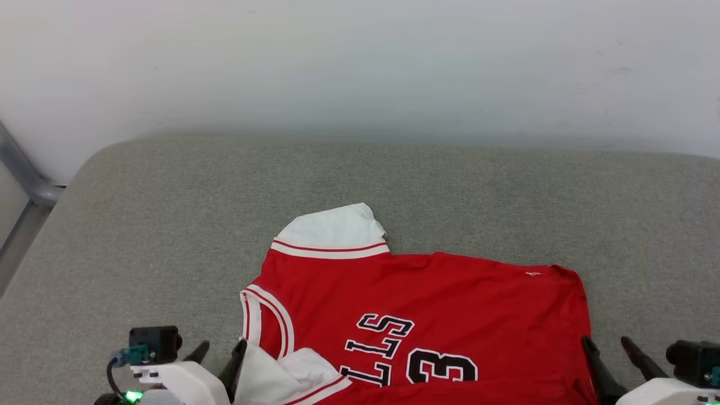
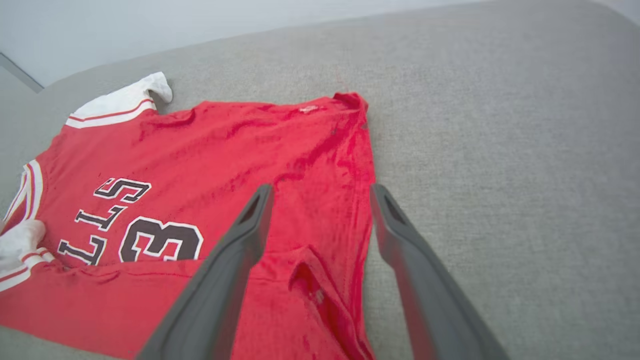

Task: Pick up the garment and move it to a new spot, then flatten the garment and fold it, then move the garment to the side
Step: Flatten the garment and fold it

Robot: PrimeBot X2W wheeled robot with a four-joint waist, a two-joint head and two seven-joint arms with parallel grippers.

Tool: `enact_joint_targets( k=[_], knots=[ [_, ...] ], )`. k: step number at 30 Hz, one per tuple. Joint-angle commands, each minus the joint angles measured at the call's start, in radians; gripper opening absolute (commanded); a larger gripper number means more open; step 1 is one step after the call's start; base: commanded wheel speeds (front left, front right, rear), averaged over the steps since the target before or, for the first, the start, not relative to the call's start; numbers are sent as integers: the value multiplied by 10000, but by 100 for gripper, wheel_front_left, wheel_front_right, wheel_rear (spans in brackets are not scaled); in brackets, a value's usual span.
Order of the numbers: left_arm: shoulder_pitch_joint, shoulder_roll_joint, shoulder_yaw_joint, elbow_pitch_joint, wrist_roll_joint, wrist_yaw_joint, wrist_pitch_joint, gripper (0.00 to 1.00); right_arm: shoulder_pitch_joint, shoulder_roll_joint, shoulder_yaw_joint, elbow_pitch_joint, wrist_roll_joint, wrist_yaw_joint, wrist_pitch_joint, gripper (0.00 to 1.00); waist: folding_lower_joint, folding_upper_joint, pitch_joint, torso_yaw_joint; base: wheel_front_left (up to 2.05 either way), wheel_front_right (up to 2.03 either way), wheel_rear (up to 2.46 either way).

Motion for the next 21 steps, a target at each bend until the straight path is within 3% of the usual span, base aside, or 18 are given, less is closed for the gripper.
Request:
enact_joint_targets(
  k=[1,10,14,21],
  knots=[
    [-193,-28,73,-69,141,42,-254,100,-184,60,-13,-87,-152,-4,-262,100,0,0,-11,-25,0,0,0],
    [-1050,-316,697,-739,1232,-13,-2784,100,-783,310,-185,-611,-962,-4,-1937,100,0,0,107,-174,0,0,0],
    [-1551,-406,938,-686,1375,-37,-3019,100,-1187,373,-122,-1028,-1079,-4,-2042,100,0,0,703,-354,0,0,0],
    [-3252,-527,1090,48,1282,-733,-2885,100,-2297,410,-168,-1490,-1061,-4,-2053,100,0,0,2204,-943,0,0,0]
  ],
)
